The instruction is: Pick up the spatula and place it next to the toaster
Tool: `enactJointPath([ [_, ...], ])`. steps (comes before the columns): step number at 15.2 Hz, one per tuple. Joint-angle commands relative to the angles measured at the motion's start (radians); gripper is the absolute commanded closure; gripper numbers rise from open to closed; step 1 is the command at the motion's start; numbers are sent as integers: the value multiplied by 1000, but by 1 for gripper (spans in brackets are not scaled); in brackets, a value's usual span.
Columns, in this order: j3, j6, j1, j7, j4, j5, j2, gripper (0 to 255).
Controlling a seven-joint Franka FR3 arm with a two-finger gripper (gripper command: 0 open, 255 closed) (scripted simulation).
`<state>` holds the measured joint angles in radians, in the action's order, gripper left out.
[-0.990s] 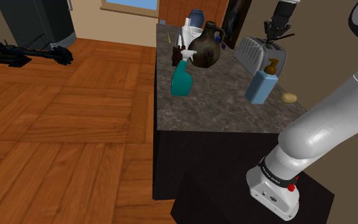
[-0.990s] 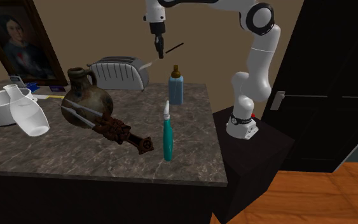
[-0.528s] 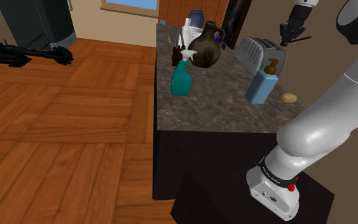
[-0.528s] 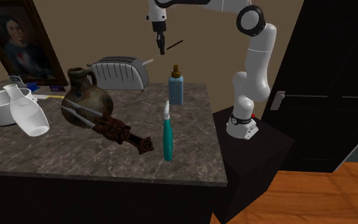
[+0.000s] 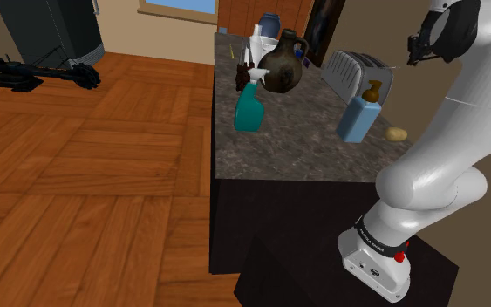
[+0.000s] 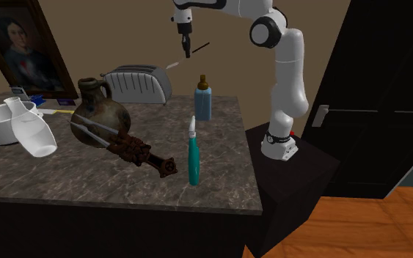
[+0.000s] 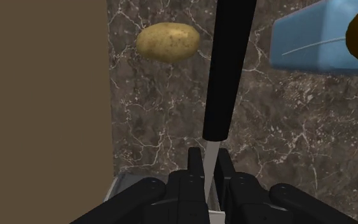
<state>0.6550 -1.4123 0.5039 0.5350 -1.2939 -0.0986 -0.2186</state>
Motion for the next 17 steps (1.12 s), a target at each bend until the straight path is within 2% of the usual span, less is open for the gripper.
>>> enactJointPath([
  [1, 10, -9, 28, 37, 11, -15, -24, 255],
  [17, 1, -250, -16, 13, -285, 25, 41, 255],
])
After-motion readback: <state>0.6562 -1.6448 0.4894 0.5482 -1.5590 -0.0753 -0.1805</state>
